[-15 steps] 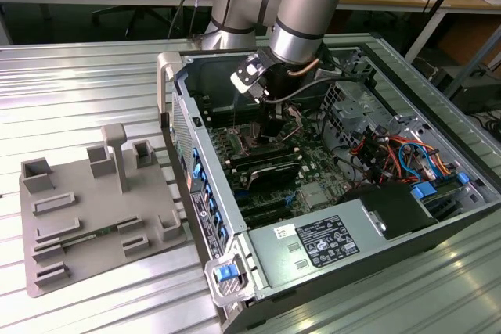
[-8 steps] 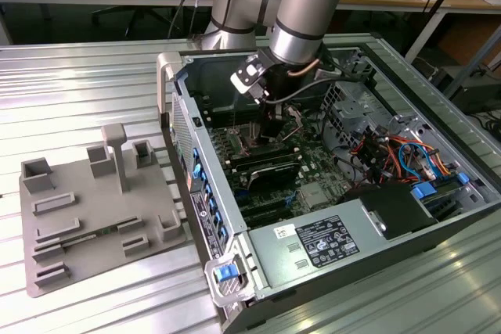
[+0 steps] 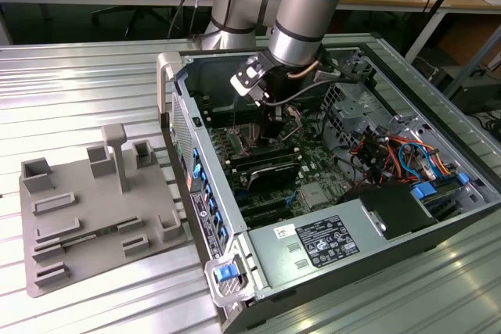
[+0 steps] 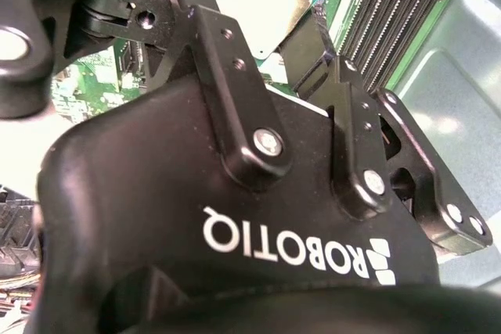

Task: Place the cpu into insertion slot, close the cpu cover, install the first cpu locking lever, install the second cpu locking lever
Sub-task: 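Place the cpu into insertion slot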

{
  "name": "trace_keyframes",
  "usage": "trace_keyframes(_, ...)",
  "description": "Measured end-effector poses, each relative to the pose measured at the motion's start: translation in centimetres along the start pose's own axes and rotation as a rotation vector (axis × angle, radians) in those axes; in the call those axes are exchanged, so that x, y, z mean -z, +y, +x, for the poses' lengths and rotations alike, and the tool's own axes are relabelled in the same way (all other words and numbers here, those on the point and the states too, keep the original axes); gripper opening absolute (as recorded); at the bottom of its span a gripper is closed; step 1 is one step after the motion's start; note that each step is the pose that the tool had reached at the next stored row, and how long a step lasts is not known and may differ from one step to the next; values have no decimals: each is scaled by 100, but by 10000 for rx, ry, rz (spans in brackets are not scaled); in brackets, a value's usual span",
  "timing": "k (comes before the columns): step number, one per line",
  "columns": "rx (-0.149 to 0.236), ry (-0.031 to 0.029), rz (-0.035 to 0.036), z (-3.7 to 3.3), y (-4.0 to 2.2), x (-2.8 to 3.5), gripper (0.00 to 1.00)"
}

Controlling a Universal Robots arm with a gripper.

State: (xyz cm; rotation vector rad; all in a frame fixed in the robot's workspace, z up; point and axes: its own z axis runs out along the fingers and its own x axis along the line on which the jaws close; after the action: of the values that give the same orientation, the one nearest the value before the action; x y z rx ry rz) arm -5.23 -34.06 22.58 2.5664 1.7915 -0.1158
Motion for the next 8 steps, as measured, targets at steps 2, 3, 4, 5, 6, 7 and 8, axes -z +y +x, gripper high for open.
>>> trace_keyframes(2,22,-1,-2,0,0,-4,55)
trace_keyframes(3,30,-1,-3,1,0,-6,55)
trace_keyframes(4,38,-2,-2,1,0,-8,55)
trace_keyframes(5,44,-1,-3,1,0,-10,55)
trace_keyframes(6,48,-1,-3,1,0,-12,55)
trace_keyframes(7,54,-2,-4,1,0,-14,55)
trace_keyframes(8,57,-2,-4,1,1,-15,55)
